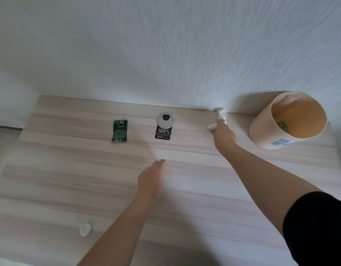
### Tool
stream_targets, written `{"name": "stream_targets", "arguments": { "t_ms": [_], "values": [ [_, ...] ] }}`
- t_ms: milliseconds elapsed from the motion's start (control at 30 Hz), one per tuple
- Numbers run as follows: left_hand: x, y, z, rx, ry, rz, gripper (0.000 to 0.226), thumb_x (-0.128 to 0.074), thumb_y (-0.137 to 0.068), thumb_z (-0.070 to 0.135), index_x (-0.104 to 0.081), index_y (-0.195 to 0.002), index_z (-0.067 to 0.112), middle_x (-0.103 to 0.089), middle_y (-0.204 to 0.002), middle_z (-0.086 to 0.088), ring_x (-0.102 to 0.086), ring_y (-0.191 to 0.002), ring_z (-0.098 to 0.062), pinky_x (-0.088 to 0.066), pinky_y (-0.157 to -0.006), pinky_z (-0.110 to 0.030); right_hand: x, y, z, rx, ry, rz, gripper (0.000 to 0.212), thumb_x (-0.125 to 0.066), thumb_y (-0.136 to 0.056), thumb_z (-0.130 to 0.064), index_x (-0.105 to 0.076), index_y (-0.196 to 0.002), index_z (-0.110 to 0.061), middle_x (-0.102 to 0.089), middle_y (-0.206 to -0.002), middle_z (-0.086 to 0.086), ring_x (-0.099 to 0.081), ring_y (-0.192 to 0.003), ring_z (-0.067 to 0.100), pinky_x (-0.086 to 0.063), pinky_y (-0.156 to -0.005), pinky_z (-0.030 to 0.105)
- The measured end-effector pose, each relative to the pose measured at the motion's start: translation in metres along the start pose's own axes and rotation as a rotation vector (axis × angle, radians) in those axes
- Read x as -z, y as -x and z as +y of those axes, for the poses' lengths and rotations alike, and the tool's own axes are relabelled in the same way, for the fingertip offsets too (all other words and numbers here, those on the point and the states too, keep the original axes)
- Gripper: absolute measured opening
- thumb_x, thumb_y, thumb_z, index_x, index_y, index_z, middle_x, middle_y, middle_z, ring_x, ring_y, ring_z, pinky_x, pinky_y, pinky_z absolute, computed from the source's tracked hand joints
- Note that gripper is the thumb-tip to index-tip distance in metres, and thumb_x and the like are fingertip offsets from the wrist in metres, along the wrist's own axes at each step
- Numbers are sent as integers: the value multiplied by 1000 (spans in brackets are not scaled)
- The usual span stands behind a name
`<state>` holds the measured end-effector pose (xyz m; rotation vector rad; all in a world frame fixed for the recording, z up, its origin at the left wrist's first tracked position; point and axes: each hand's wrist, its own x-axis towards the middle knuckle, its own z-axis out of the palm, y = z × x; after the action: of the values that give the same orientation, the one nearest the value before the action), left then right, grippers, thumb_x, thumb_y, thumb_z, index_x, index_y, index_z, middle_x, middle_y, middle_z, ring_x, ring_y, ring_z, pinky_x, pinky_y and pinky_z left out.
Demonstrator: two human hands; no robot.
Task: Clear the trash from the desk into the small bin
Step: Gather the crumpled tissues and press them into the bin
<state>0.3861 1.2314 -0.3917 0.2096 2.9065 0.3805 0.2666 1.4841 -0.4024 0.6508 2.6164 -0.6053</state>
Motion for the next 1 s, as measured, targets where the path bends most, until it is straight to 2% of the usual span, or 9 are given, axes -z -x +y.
{"name": "stream_targets", "arguments": {
  "t_ms": [133,267,367,467,600,700,800,900,1000],
  "values": [
    [6,-12,35,-69,15,68,14,-52,-95,20,-59,-88,10,-63,-77,-9,-60,-61,-35,-36,-48,-35,-4,12,21,88,22,-44,33,-41,-99,-29,-45,-120,-4,-56,-118,21,-55,-107,40,-43,-83,44],
    [15,-19,74,-124,8,158,26,-71,-80,14,-53,-63,8,-52,-52,-9,-49,-38,-31,-34,-34,-28,6,34,47,176,-61,-22,29,-47,-95,-38,-47,-89,-10,-59,-87,15,-57,-85,37,-36,-64,36],
    [19,-28,103,-181,58,214,29,-73,-79,16,-53,-59,8,-52,-51,-9,-48,-38,-32,-36,-34,-28,24,59,68,224,-187,108,36,-51,-93,-43,-40,-73,-15,-45,-61,1,-47,-60,27,-30,-52,32],
    [24,-40,137,-284,104,268,31,-63,-87,24,-54,-61,10,-52,-55,-9,-49,-41,-32,-38,-36,-31,54,82,84,298,-285,322,43,-56,-91,-41,-37,-63,-14,-38,-50,-1,-39,-47,22,-27,-45,30],
    [39,-61,184,-392,185,372,37,-48,-94,28,-50,-62,9,-47,-55,-7,-45,-41,-28,-34,-36,-29,109,102,100,391,-396,574,36,-53,-92,-37,-40,-67,-15,-40,-55,-1,-35,-50,17,-24,-45,26],
    [54,-78,222,-426,223,467,36,-47,-94,24,-50,-63,9,-48,-58,-7,-41,-43,-23,-25,-41,-25,147,96,116,414,-410,654,24,-55,-93,-32,-51,-76,-15,-46,-63,-2,-39,-54,15,-26,-47,23],
    [63,-94,257,-436,253,492,37,-48,-95,24,-51,-62,7,-46,-62,-6,-33,-46,-19,-27,-42,-25,170,77,129,371,-343,645,22,-56,-92,-33,-59,-85,-12,-49,-69,-4,-45,-59,19,-31,-54,27],
    [70,-108,284,-470,258,493,39,-55,-93,22,-41,-58,14,-34,-55,3,-29,-45,-16,-26,-42,-25,180,58,137,324,-243,601,25,-54,-92,-35,-60,-93,-11,-51,-79,-5,-47,-65,19,-30,-54,28],
    [75,-118,302,-465,166,489,41,-52,-95,29,-33,-59,20,-31,-48,6,-30,-40,-15,-22,-44,-23,184,41,140,313,-243,455,26,-52,-93,-33,-58,-97,-9,-61,-95,5,-57,-83,26,-47,-67,38]
  ]
}}
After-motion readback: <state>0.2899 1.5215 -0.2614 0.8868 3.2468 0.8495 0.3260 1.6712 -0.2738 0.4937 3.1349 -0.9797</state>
